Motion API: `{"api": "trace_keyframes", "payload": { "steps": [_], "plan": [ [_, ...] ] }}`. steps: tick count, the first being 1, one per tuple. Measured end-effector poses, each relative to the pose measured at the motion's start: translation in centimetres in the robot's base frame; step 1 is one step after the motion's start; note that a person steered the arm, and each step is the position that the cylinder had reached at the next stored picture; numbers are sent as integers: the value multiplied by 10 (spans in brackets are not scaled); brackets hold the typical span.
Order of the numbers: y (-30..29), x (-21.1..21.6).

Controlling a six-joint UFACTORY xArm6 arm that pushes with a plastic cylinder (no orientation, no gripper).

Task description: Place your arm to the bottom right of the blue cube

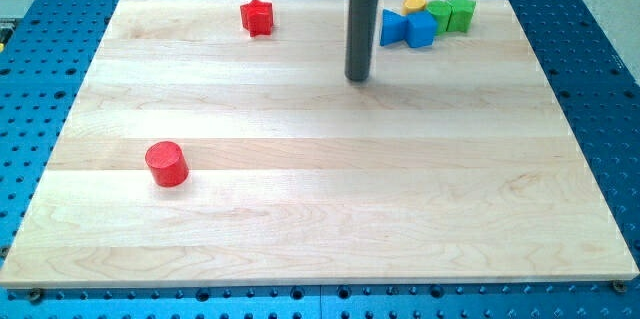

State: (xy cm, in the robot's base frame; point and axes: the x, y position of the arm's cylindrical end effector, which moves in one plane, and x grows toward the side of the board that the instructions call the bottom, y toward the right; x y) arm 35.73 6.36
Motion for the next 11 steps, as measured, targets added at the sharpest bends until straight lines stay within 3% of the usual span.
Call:
{"api": "trace_keyframes", "payload": {
  "steps": [6, 7, 9, 10, 11],
  "plan": [
    [-7, 97],
    [6, 80],
    [101, 11],
    [102, -33],
    [103, -46]
  ]
}}
